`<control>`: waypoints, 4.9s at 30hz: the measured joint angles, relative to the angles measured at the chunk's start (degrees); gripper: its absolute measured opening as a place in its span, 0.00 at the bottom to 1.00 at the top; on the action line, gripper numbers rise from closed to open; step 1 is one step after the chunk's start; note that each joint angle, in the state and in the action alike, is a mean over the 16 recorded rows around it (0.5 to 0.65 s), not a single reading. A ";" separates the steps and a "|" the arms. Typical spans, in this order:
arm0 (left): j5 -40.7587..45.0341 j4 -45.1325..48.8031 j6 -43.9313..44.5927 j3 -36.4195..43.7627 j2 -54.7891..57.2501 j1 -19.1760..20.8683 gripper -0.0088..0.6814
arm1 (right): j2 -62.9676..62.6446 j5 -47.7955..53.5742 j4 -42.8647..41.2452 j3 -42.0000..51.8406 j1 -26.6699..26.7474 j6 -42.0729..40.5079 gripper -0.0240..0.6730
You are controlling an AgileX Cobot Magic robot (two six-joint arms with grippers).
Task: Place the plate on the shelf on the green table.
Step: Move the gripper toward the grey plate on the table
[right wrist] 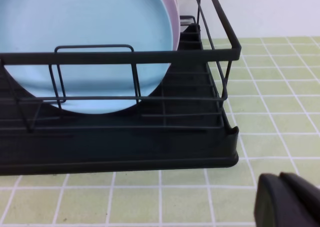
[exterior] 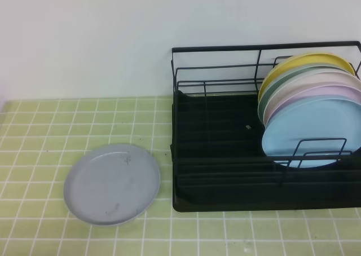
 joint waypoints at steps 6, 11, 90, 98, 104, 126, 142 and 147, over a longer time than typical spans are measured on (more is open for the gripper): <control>0.00 0.00 0.00 0.00 0.00 0.00 0.01 | 0.00 0.00 0.00 0.00 0.00 0.00 0.03; 0.00 0.00 0.00 0.00 0.00 0.00 0.01 | 0.00 0.00 0.00 0.00 0.00 0.00 0.03; 0.01 -7.07 16.65 0.00 0.09 -3.99 0.01 | 0.00 0.00 0.00 0.00 0.00 -0.10 0.03; 0.01 -9.15 16.67 0.00 0.09 -3.99 0.01 | 0.00 0.00 0.00 0.00 0.00 -0.10 0.03; 0.01 -10.34 16.67 0.00 0.09 -3.99 0.01 | 0.00 0.00 0.00 0.00 0.00 -0.10 0.03; -0.26 -4.93 12.06 0.00 0.09 -3.99 0.01 | 0.00 -0.05 0.00 0.00 0.00 -0.11 0.03; -0.27 -4.11 10.34 0.00 0.10 -3.99 0.01 | 0.02 0.00 0.00 0.00 0.00 -0.10 0.03; -0.27 -3.60 10.40 0.00 0.11 -3.99 0.01 | 0.05 0.00 0.00 0.00 0.00 -0.10 0.03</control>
